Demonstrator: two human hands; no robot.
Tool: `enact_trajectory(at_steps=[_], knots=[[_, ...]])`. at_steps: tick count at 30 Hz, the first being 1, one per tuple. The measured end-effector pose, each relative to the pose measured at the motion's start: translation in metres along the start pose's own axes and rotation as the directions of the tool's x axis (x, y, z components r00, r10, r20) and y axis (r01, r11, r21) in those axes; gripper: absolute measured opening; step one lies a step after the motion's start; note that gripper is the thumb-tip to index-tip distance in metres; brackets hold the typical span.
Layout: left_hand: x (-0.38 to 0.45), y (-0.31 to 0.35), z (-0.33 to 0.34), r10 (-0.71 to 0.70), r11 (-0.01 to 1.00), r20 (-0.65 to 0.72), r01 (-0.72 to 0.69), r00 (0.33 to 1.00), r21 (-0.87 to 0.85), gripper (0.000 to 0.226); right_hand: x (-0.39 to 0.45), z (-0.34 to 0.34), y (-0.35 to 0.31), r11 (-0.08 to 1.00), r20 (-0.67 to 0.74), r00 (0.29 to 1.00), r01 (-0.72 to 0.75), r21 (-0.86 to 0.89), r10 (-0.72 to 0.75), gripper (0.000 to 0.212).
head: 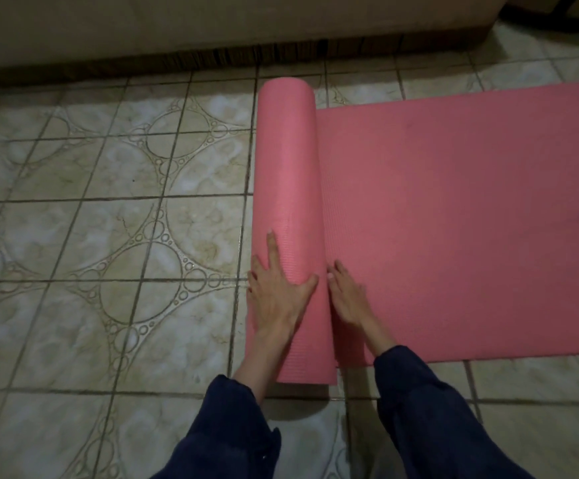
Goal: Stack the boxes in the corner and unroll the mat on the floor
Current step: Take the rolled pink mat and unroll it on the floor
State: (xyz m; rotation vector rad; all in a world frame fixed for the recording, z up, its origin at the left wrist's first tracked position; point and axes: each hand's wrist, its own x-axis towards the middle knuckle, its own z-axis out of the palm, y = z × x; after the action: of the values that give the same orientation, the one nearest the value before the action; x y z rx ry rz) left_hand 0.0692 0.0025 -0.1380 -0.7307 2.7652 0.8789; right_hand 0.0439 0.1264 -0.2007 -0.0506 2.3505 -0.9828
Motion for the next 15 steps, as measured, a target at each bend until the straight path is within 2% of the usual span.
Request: enact_trajectory(at_steps=[2,4,7,11,13,15], knots=[[0.001,-0.011,-0.011,0.015,1.0,-0.004,-0.015,1.0,-0.002,0.095,-0.009,0.008,-0.018,0.974,-0.017,1.0,0.024,0.226,-0.021,0.048],[0.001,-0.026,-0.023,0.027,1.0,-0.031,-0.027,0.999,0.01,0.085,-0.014,0.015,-0.035,0.934,-0.013,0.999,0.042,0.355,-0.04,0.049],[0.003,-0.05,-0.04,0.004,1.0,-0.053,-0.005,0.999,-0.013,0.071,-0.016,0.029,-0.06,0.922,-0.002,0.995,0.096,0.374,-0.103,0.055],[0.012,-0.084,-0.059,-0.047,0.998,-0.018,0.046,0.999,-0.036,0.065,-0.009,0.063,-0.09,0.914,0.029,0.975,0.196,0.356,-0.22,0.061],[0.019,-0.102,-0.064,-0.045,0.996,0.048,0.049,0.998,-0.079,0.062,-0.002,0.079,-0.102,0.934,0.074,0.984,0.126,0.334,-0.159,0.062],[0.02,-0.116,-0.067,-0.031,0.997,0.07,0.036,0.997,-0.069,0.06,0.002,0.097,-0.11,0.962,0.175,0.976,0.084,0.26,-0.132,0.061]])
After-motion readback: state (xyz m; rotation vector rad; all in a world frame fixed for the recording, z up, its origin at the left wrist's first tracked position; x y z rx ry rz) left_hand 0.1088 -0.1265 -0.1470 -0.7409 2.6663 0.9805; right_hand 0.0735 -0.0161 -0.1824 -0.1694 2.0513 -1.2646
